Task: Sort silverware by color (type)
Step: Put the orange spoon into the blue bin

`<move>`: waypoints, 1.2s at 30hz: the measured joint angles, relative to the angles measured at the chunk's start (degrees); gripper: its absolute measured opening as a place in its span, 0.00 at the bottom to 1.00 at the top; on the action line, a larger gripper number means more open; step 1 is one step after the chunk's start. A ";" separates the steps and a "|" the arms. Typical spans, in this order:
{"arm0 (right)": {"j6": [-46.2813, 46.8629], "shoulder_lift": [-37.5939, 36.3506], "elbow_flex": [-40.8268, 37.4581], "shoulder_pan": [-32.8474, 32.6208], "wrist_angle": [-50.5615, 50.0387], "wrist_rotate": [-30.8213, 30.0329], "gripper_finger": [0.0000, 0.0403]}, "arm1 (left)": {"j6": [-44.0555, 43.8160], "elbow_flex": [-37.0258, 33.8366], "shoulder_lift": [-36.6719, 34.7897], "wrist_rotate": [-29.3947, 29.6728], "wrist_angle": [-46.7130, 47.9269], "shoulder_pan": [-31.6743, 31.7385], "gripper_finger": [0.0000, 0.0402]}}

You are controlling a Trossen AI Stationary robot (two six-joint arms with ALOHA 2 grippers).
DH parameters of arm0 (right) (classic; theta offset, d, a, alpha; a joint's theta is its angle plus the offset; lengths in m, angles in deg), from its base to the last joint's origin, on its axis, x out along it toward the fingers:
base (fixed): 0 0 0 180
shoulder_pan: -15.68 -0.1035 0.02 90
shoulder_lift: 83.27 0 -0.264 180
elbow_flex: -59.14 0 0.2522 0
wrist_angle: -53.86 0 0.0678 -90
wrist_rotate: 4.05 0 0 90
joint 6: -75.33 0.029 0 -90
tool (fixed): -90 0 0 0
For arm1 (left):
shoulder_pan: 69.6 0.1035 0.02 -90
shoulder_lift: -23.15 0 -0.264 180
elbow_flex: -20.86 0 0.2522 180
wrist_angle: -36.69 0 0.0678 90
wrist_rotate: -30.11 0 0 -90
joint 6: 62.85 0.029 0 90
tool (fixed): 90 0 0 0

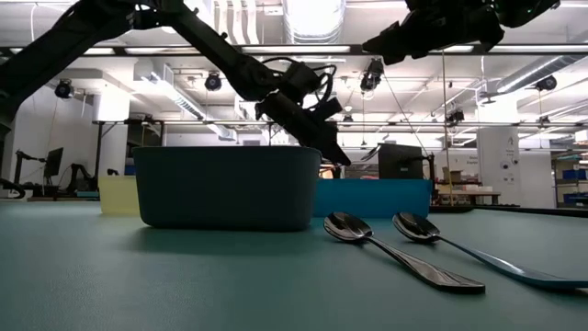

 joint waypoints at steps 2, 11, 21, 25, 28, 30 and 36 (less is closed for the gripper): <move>0.00 0.00 0.00 0.00 -0.01 0.01 0.17 | 0.00 0.30 0.46 -0.02 -0.02 -0.10 0.00; -0.01 0.04 0.00 0.00 -0.27 0.00 0.17 | -3.20 0.46 1.45 -1.52 -0.63 -0.22 0.00; -0.02 0.04 -0.02 0.00 -0.28 0.00 0.17 | -10.96 0.46 1.45 -7.56 1.74 0.02 0.00; -0.01 0.04 -0.02 0.00 -0.42 0.00 0.17 | -10.97 0.46 1.45 -7.43 1.64 0.18 0.00; -0.02 0.04 -0.02 0.00 -0.48 0.00 0.17 | -10.97 0.46 1.48 -7.42 1.61 0.33 0.00; -0.02 0.04 -0.02 0.00 -0.60 -0.02 0.17 | -11.09 0.46 1.52 -7.25 1.50 0.55 0.00; -0.09 0.04 -0.02 0.07 -0.83 -0.02 0.17 | -12.16 0.33 2.39 -4.70 2.13 0.66 0.00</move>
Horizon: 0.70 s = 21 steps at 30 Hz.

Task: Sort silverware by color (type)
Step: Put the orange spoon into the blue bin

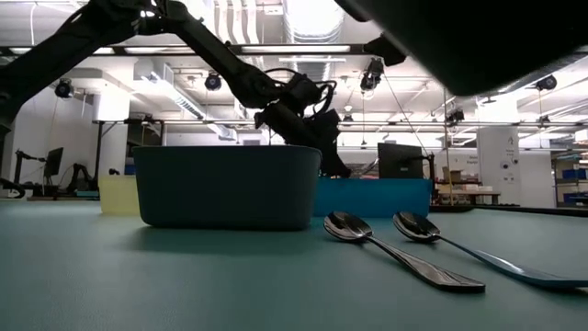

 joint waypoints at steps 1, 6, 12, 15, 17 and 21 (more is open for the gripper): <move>-0.02 0.00 0.00 0.08 0.00 0.00 0.17 | 0.10 0.00 0.00 -0.08 -0.30 -0.04 0.00; -0.01 0.00 -0.02 0.19 -0.07 -0.02 0.17 | -0.02 0.07 -0.09 -0.11 0.14 -0.04 0.00; -0.04 0.00 -0.02 0.19 -0.46 -0.02 0.17 | -1.15 0.04 -0.11 0.74 3.15 -0.01 0.00; -0.11 0.00 -0.02 0.19 -0.46 -0.04 0.17 | -1.33 0.04 -0.11 0.88 3.33 0.07 0.02; -0.13 0.00 -0.02 0.18 -0.48 -0.04 0.17 | -1.33 0.04 0.07 0.91 3.26 0.07 0.03; -0.13 0.00 -0.02 0.18 -0.48 -0.04 0.17 | -1.35 0.04 0.22 0.90 3.43 0.04 0.04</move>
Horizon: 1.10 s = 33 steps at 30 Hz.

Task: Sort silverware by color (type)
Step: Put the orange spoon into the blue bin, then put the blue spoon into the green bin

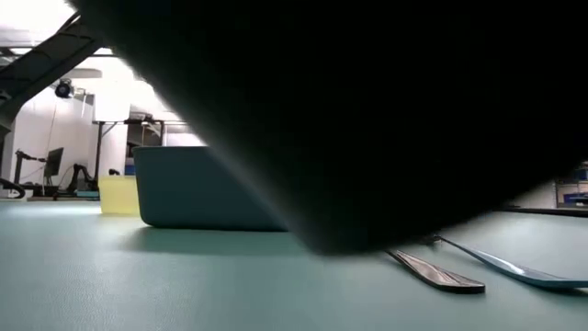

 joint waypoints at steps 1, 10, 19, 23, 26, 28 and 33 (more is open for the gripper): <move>0.00 0.00 0.00 -0.01 0.00 0.00 0.17 | 0.00 0.00 0.00 0.00 -0.24 0.01 0.04; 0.00 0.00 0.00 0.02 0.00 -0.02 0.17 | 0.02 -0.01 0.00 0.00 -0.20 0.02 0.04; 0.17 0.00 0.00 0.02 -0.01 -0.49 0.17 | 0.65 -0.02 -1.45 -0.02 -1.13 -0.08 0.04; 0.15 0.02 0.00 0.01 0.00 -0.58 0.17 | 0.92 -0.02 -3.35 -0.32 -0.71 -0.27 0.01; 0.71 0.02 0.00 -0.01 0.02 -2.51 0.17 | 2.40 -0.04 -5.37 -0.67 -0.02 -0.59 0.00; 2.41 0.10 0.00 -0.01 0.02 -5.66 0.17 | 3.43 -0.04 -7.02 -0.72 -0.19 -1.01 0.00; 6.05 0.77 0.00 -0.01 0.29 -16.98 0.17 | 5.51 -1.30 -10.74 -0.76 0.29 -1.88 0.00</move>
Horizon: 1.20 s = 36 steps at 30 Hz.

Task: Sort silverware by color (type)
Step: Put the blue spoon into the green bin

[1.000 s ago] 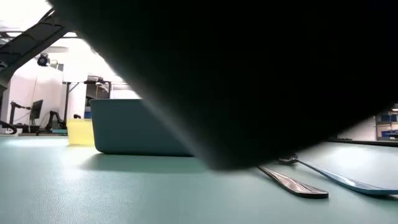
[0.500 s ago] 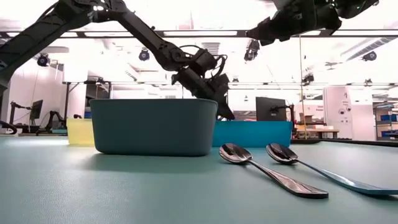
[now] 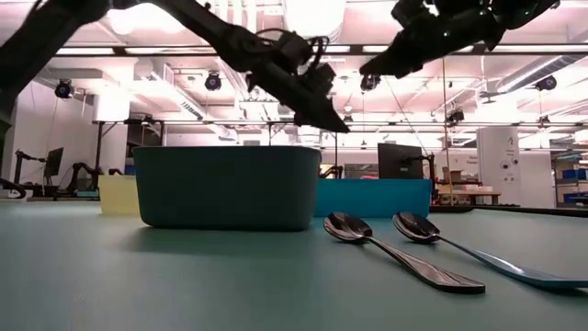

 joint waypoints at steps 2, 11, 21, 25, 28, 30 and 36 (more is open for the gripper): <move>0.98 0.47 0.00 0.01 0.29 -3.22 0.17 | 0.02 -1.57 -1.92 0.00 -0.06 -0.11 0.00; 6.21 2.28 0.00 0.00 2.40 -4.59 0.17 | -0.10 -14.36 -12.98 0.11 -4.48 -0.63 0.00; 19.86 2.50 0.00 -1.78 2.88 -4.55 0.17 | -4.39 -32.22 -27.20 0.13 -18.44 -1.99 0.00; 25.30 2.51 0.00 -4.78 3.23 -4.55 0.17 | -5.50 -37.10 -31.98 0.13 -20.69 -3.88 0.00; 28.94 2.51 0.00 -8.00 3.21 -4.56 0.17 | -5.56 -39.95 -35.08 0.13 -22.83 -5.72 0.00; 31.25 2.74 0.00 -10.39 3.34 -4.52 0.17 | -5.69 -41.48 -36.77 0.13 -23.25 -7.06 0.00; 39.44 4.44 0.00 -18.72 3.25 -8.96 0.17 | -7.09 -44.60 -41.08 0.14 -23.63 -11.43 0.00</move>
